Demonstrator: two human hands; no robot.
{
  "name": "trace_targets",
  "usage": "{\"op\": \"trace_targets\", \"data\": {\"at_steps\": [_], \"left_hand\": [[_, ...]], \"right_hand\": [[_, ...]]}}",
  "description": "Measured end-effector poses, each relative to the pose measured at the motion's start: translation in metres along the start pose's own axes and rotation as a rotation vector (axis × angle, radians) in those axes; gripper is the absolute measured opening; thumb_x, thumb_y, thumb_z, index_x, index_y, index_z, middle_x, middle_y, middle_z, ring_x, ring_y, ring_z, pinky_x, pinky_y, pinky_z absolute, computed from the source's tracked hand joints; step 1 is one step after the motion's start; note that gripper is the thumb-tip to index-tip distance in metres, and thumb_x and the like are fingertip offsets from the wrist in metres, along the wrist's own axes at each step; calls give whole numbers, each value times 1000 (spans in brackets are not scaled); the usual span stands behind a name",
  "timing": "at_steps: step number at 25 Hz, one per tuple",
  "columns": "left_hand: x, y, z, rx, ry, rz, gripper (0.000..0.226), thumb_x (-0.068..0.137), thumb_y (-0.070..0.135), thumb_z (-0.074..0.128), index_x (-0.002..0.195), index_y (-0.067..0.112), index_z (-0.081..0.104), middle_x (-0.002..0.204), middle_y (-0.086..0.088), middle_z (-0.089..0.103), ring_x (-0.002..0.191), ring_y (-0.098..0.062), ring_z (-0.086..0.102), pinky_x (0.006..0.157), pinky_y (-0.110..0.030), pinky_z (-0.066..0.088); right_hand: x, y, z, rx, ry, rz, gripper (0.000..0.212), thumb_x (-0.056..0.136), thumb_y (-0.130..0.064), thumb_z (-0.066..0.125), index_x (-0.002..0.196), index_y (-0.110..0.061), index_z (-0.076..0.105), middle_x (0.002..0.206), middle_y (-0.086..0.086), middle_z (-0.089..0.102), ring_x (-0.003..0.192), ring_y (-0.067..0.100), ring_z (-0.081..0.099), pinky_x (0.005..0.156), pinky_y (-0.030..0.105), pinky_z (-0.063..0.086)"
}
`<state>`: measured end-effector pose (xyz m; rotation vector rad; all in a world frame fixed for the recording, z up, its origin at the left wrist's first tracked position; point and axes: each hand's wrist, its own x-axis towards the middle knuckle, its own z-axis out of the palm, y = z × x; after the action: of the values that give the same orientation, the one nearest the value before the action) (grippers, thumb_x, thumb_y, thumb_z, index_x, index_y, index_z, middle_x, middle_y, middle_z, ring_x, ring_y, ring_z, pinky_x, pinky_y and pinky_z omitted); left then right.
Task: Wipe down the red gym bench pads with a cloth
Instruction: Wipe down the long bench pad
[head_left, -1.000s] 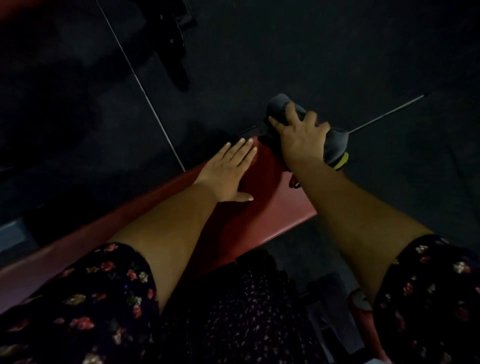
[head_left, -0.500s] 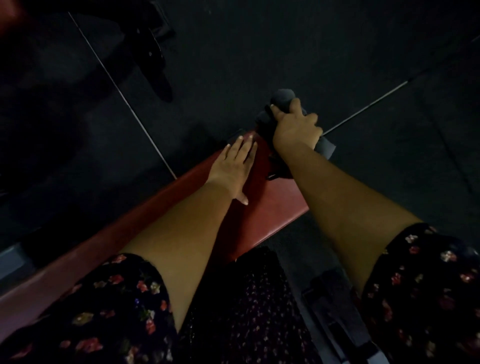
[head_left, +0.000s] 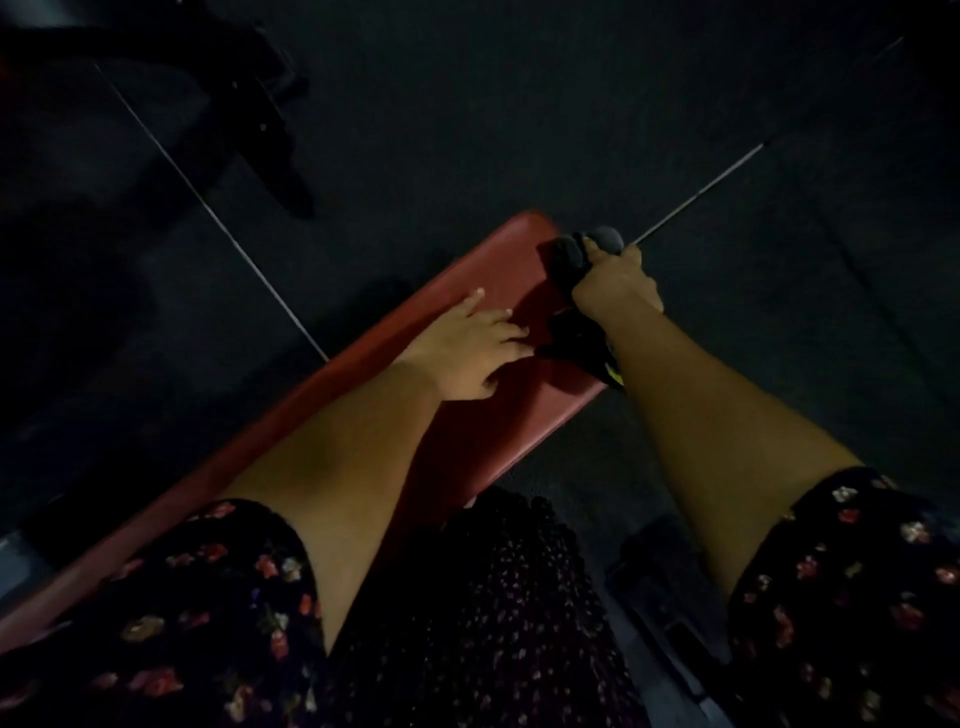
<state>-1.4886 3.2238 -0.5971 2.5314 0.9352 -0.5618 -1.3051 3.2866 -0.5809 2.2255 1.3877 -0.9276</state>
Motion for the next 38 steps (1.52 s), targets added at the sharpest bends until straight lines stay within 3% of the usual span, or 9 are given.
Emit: {"op": "trace_targets", "data": {"at_steps": [3, 8, 11, 15, 20, 24, 27, 33, 38], "left_hand": [[0, 2, 7, -17, 170, 13, 68, 85, 47, 61, 146, 29, 38, 157, 4, 29, 147, -20, 20, 120, -51, 1], [5, 34, 28, 53, -76, -82, 113, 75, 69, 64, 154, 31, -7, 162, 3, -17, 149, -26, -13, 119, -57, 0], [4, 37, 35, 90, -111, -109, 119, 75, 71, 62, 151, 31, -20, 159, 0, -26, 148, -28, -20, 120, -54, 2], [-2, 37, 26, -28, -51, -97, 108, 79, 64, 64, 154, 32, -5, 164, 0, -7, 151, -24, -3, 121, -46, 14], [-31, 23, -19, -179, -36, -162, 107, 78, 53, 73, 154, 39, 0, 163, 4, 10, 143, -27, 28, 108, -48, 35], [-66, 7, -62, -119, -39, -192, 86, 84, 47, 69, 153, 32, 20, 155, 1, 30, 134, -26, 41, 102, -44, 41], [-97, 4, -91, -231, -51, -207, 76, 86, 45, 68, 150, 32, 29, 150, 0, 35, 129, -23, 44, 101, -41, 41], [-191, -21, -127, -341, 95, -279, 72, 82, 45, 72, 145, 30, 39, 140, -2, 44, 125, -21, 47, 105, -44, 41], [-245, -28, -160, -330, 219, -310, 72, 84, 45, 71, 146, 30, 38, 139, -1, 44, 125, -20, 46, 105, -43, 41]], "right_hand": [[-12, 30, 9, -67, 32, 1, 70, 96, -20, 49, 147, -53, 16, 148, 2, 23, 123, 36, 40, 79, 44, 42], [-28, 82, 30, 62, 50, 91, 74, 94, -16, 51, 145, -57, 16, 148, 0, 22, 123, 34, 39, 84, 47, 44], [-35, 93, 41, 230, 21, 159, 75, 94, -15, 51, 147, -54, 15, 150, 0, 18, 125, 36, 39, 92, 47, 44], [-48, 101, 47, 296, -26, 213, 75, 92, -25, 56, 149, -50, 13, 152, 4, 15, 127, 39, 40, 96, 45, 45], [-84, 104, 28, 292, 38, 103, 52, 93, -35, 50, 143, -45, 39, 135, 12, 41, 112, 37, 54, 85, 38, 49], [-121, 78, -11, 161, 44, 1, 51, 90, -33, 58, 139, -34, 44, 138, 14, 29, 115, 39, 50, 97, 42, 48], [-156, 48, -34, 151, 33, -54, 56, 87, -28, 63, 138, -26, 40, 143, 16, 20, 114, 41, 48, 96, 42, 47], [-238, 24, -40, 428, 256, -201, 46, 78, -23, 69, 110, -19, 36, 112, 11, 52, 93, 29, 55, 75, 38, 47], [-293, -2, -75, 307, 304, -211, 30, 79, -21, 67, 100, -24, 46, 100, 6, 54, 91, 29, 58, 77, 40, 53]]}}
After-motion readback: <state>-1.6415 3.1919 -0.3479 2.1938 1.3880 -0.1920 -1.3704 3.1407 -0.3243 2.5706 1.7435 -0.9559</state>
